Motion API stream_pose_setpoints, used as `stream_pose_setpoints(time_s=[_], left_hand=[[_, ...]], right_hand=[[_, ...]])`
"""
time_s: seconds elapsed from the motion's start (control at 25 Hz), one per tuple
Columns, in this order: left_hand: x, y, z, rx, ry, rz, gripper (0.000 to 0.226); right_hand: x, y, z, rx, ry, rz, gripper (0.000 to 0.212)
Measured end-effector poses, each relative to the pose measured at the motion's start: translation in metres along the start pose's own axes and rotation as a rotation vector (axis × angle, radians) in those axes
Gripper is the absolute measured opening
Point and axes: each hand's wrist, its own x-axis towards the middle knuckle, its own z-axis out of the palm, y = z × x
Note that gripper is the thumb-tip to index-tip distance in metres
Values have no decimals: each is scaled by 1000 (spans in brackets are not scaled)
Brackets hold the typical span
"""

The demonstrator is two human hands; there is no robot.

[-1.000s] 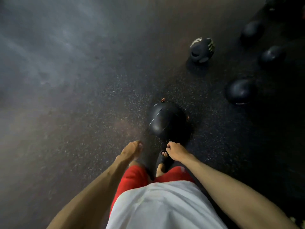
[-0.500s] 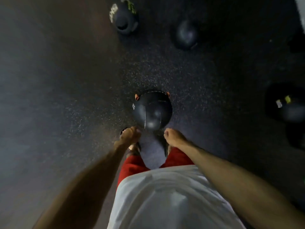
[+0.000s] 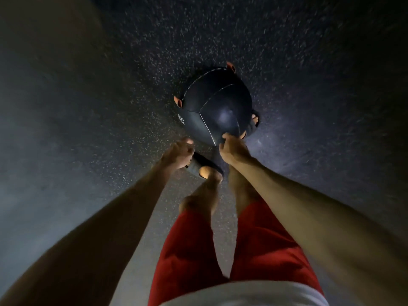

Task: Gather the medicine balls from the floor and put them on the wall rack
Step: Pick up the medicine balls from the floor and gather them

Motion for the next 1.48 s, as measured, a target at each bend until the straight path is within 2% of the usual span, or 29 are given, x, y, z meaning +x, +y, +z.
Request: stream_pose_setpoints(time_s=[0.12, 0.24, 0.36, 0.52, 0.72, 0.84, 0.92, 1.04, 1.16, 1.24, 1.32, 1.48], left_hand=[[67, -19, 6, -8, 18, -14, 50], [130, -31, 14, -7, 82, 21, 81], [170, -31, 21, 44, 112, 68, 100], [200, -16, 28, 252, 170, 299, 105], [233, 56, 18, 357, 201, 329, 120], [260, 122, 12, 399, 224, 360, 117], [278, 180, 8, 419, 233, 384, 111], [307, 260, 3, 423, 231, 359, 98], [331, 313, -3, 310, 267, 399, 83], [339, 334, -7, 280, 282, 467, 77], [336, 339, -10, 348, 262, 529, 76], [331, 328, -13, 534, 218, 578, 92]], right_hand=[[56, -11, 21, 6, -9, 79, 80], [100, -20, 51, 76, -54, 159, 117], [125, -25, 74, 177, 153, 192, 136], [153, 1, 42, 303, 301, 210, 130], [208, 73, -60, 526, 375, 163, 103], [242, 103, -115, 644, 483, 248, 79], [251, 113, -139, 659, 528, 267, 71], [233, 116, -144, 612, 460, 177, 78], [218, 109, -134, 583, 386, 76, 95], [231, 108, -148, 612, 374, 110, 103], [252, 108, -176, 656, 353, 181, 106], [290, 122, -237, 717, 331, 294, 105]])
